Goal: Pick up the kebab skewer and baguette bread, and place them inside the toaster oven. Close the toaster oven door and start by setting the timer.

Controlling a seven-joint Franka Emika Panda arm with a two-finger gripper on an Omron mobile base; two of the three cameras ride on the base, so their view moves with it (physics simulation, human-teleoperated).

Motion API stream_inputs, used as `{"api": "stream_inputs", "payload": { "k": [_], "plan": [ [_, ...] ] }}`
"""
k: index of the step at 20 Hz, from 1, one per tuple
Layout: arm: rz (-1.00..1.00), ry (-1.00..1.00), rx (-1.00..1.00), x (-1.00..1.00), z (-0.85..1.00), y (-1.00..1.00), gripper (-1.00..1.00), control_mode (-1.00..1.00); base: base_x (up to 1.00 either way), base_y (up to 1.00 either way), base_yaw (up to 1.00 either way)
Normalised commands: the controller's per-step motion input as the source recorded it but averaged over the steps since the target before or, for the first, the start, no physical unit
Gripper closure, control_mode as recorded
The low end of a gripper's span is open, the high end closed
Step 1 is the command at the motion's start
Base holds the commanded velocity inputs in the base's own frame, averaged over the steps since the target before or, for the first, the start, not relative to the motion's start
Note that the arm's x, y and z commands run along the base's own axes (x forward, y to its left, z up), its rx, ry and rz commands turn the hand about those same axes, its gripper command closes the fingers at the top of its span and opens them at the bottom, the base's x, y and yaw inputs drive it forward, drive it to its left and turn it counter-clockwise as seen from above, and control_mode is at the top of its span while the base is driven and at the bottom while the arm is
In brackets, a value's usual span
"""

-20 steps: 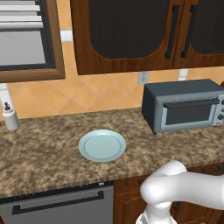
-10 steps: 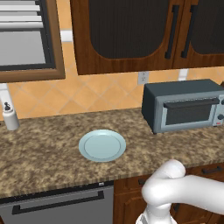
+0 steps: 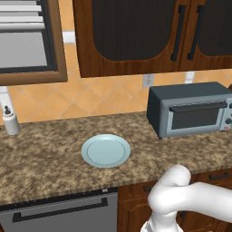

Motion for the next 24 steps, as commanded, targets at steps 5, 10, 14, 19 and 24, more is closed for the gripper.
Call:
{"api": "stream_inputs", "payload": {
  "k": [5, 10, 14, 19, 24],
  "plan": [
    [-0.03, 0.02, 0.0, 0.1, -0.07, -0.13, -1.0, -1.0, 0.0, 0.0, 0.0],
    [0.0, 0.04, 0.0, 0.23, -0.09, -0.02, -1.0, -1.0, 0.0, 0.0, 0.0],
    [0.0, 0.04, 0.0, 0.1, -0.22, 0.0, -1.0, -1.0, 0.0, 0.0, 0.0],
    [0.0, 0.01, 0.01, 0.13, -0.15, -0.06, -1.0, -1.0, 0.0, 0.0, 0.0],
    [0.0, 0.0, 0.03, 0.25, -0.03, -0.2, -1.0, -1.0, 0.0, 0.0, 0.0]
  ]
}}
